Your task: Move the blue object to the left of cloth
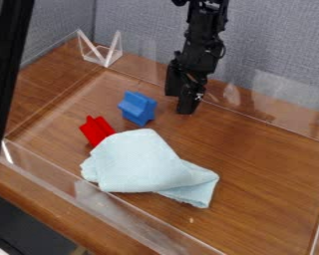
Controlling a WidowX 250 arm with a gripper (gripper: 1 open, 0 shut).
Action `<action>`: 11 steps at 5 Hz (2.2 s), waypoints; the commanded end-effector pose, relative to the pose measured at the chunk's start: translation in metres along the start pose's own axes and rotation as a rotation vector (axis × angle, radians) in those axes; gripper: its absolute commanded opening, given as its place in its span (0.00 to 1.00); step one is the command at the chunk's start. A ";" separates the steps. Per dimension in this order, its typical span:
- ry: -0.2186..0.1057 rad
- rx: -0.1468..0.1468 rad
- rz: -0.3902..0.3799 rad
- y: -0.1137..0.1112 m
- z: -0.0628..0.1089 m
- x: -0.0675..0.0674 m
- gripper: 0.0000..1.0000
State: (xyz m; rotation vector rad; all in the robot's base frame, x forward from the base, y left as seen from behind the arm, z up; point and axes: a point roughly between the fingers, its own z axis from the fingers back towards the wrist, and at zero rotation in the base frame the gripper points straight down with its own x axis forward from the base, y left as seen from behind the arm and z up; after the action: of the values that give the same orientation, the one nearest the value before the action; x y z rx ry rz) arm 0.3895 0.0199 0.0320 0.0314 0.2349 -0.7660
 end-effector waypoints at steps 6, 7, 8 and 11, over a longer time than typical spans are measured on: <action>-0.076 0.073 -0.050 0.012 0.017 0.019 1.00; -0.079 0.077 -0.057 0.013 0.016 0.021 1.00; -0.082 0.081 -0.064 0.014 0.014 0.023 1.00; -0.072 0.075 -0.063 0.015 0.006 0.014 1.00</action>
State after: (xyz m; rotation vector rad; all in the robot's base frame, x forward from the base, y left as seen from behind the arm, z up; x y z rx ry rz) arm 0.4000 0.0214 0.0254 0.0439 0.2104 -0.8018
